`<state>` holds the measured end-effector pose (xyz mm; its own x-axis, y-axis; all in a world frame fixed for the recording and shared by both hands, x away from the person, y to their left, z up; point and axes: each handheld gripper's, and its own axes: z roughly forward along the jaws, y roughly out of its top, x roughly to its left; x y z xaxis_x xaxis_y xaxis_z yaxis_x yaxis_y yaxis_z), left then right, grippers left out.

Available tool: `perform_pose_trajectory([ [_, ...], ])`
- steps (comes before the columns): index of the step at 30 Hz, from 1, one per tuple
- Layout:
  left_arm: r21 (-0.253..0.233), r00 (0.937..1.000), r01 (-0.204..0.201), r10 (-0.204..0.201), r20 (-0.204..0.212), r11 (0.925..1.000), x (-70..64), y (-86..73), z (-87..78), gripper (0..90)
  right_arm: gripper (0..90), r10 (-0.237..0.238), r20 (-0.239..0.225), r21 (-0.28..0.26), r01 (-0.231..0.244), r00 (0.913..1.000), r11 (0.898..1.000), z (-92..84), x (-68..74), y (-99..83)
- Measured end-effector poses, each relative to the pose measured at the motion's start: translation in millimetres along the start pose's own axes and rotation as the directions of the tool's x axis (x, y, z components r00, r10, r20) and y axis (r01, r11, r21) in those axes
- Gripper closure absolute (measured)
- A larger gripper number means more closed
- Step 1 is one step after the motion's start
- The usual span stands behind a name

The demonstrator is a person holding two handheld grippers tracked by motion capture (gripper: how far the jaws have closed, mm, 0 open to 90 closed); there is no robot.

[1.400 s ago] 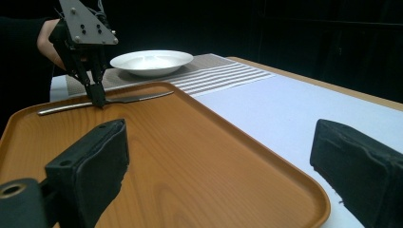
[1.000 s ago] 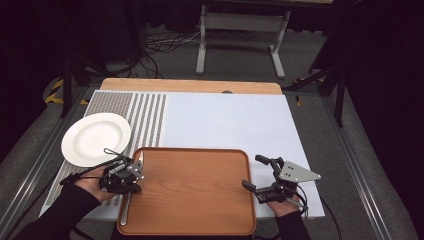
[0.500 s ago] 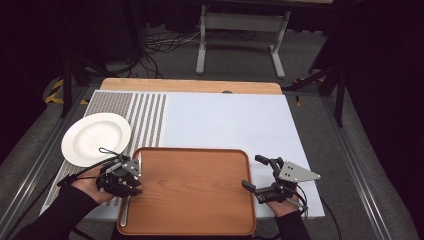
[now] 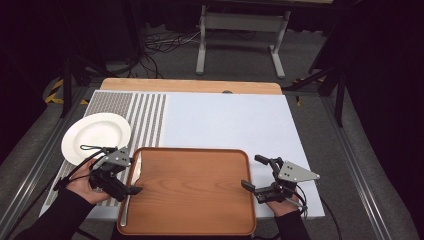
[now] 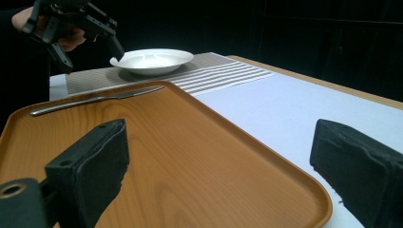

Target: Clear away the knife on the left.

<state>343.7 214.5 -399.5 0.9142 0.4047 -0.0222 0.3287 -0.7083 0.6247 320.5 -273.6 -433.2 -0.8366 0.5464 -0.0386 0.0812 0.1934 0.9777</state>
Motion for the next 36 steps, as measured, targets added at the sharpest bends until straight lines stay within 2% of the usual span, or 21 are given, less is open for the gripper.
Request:
perform_pose_trajectory([
  [2, -0.026, 1.0, 0.0, 0.0, -0.009, 0.9997, -0.8, -0.8, -2.5, 2.1, 6.4, 0.0, 0.001, -0.001, 0.0, 1.0, 1.0, -0.2, 0.0, 0.0],
  [3, -0.081, 0.9999, 0.002, -0.003, -0.011, 0.9967, -1.9, -2.5, -6.6, 1.3, 6.4, -0.001, 0.002, 0.0, 0.001, 1.0, 1.0, -0.2, 0.1, 0.0],
  [4, -0.081, 0.9999, 0.002, -0.003, -0.011, 0.9967, -1.9, -2.5, -6.6, 0.7, 6.4, -0.001, 0.001, 0.002, 0.001, 1.0, 1.0, -0.1, 0.0, 0.0],
  [6, -0.141, 0.9997, 0.001, -0.004, -0.025, 0.99, -2.5, -6.2, -11.2, 0.4, 6.4, -0.001, 0.001, 0.002, 0.001, 1.0, 1.0, -0.1, -0.1, 0.0],
  [9, -0.176, 0.999, -0.001, -0.007, -0.045, 0.9844, -2.8, -9.5, -13.5, 0.2, 6.3, -0.002, 0.001, 0.001, 0.002, 1.0, 1.0, -0.1, 0.0, 0.1],
  [11, -0.226, 0.9968, 0.001, -0.019, -0.078, 0.9742, -4.4, -13.6, -16.3, 0.4, 6.4, -0.002, 0.001, 0.002, 0.002, 1.0, 1.0, -0.2, -0.1, -0.1],
  [14, -0.304, 0.9949, -0.008, -0.023, -0.098, 0.9525, -6.3, -21.4, -19.0, 0.4, 6.4, 0.001, 0.002, 0.003, -0.001, 1.0, 1.0, 0.0, -1.2, -1.0],
  [15, -0.304, 0.9949, -0.008, -0.023, -0.098, 0.9525, -6.3, -21.4, -19.0, 0.5, 6.4, 0.001, 0.002, 0.003, -0.001, 1.0, 1.0, 0.0, -1.2, -1.0],
  [19, -0.363, 0.9944, -0.012, -0.027, -0.102, 0.9317, -6.9, -30.3, -17.9, 0.5, 6.4, 0.007, 0.009, 0.007, -0.007, 0.9999, 1.0, -0.4, -2.6, -2.2],
  [21, -0.4, 0.9938, -0.009, -0.036, -0.105, 0.9163, -6.4, -36.8, -17.7, 0.2, 6.4, 0.006, 0.008, 0.007, -0.006, 0.9999, 1.0, -0.1, -2.6, -2.3],
  [22, -0.444, 0.9932, -0.007, -0.046, -0.108, 0.8958, -5.7, -42.5, -17.0, 0.2, 6.4, 0.007, 0.009, 0.009, -0.007, 0.9999, 1.0, 0.1, -2.7, -2.5],
  [23, -0.444, 0.9932, -0.007, -0.046, -0.108, 0.8958, -5.7, -42.5, -17.0, 0.1, 6.4, 0.007, 0.01, 0.011, -0.007, 0.9999, 1.0, 0.2, -3.0, -2.8],
  [26, -0.526, 0.9906, 0.01, -0.08, -0.11, 0.8505, -1.5, -56.4, -12.3, 0.1, 6.3, 0.011, 0.018, 0.016, -0.011, 0.9998, 1.0, -0.1, -4.6, -3.9],
  [27, -0.526, 0.9906, 0.01, -0.08, -0.11, 0.8505, -1.5, -56.4, -12.3, 0.1, 6.3, 0.011, 0.018, 0.016, -0.011, 0.9998, 1.0, -0.1, -4.6, -3.9],
  [28, -0.533, 0.9892, 0.027, -0.099, -0.108, 0.8456, -0.2, -60.0, -10.8, 0.1, 6.3, 0.009, 0.025, 0.018, -0.01, 0.9996, 1.0, -0.5, -5.4, -4.4],
  [29, -0.549, 0.9874, 0.045, -0.12, -0.102, 0.8349, 1.1, -64.1, -9.0, 0.1, 6.3, 0.008, 0.028, 0.019, -0.008, 0.9996, 1.0, -0.6, -5.8, -4.6],
  [31, -0.582, 0.9821, 0.064, -0.155, -0.108, 0.8107, 3.5, -73.0, -4.7, 0.1, 6.4, 0.007, 0.033, 0.023, -0.007, 0.9994, 1.0, -0.5, -6.2, -5.0],
  [32, -0.616, 0.9735, 0.091, -0.2, -0.11, 0.7822, 5.0, -81.9, 1.4, 0.1, 6.4, 0.007, 0.034, 0.024, -0.008, 0.9994, 1.0, -0.4, -6.4, -5.4],
  [33, -0.616, 0.9735, 0.091, -0.2, -0.11, 0.7822, 5.0, -81.9, 1.4, 0.1, 6.4, 0.008, 0.038, 0.028, -0.009, 0.9992, 1.0, -0.4, -6.5, -5.8],
  [35, -0.634, 0.9664, 0.112, -0.233, -0.11, 0.7652, 7.7, -93.2, 7.7, 0.1, 6.3, 0.007, 0.043, 0.033, -0.009, 0.999, 0.999, -0.2, -6.8, -7.2],
  [36, -0.634, 0.9664, 0.112, -0.233, -0.11, 0.7652, 7.7, -93.2, 7.7, 0.1, 6.2, 0.003, 0.049, 0.039, -0.005, 0.9988, 0.999, -0.3, -7.3, -8.1],
])
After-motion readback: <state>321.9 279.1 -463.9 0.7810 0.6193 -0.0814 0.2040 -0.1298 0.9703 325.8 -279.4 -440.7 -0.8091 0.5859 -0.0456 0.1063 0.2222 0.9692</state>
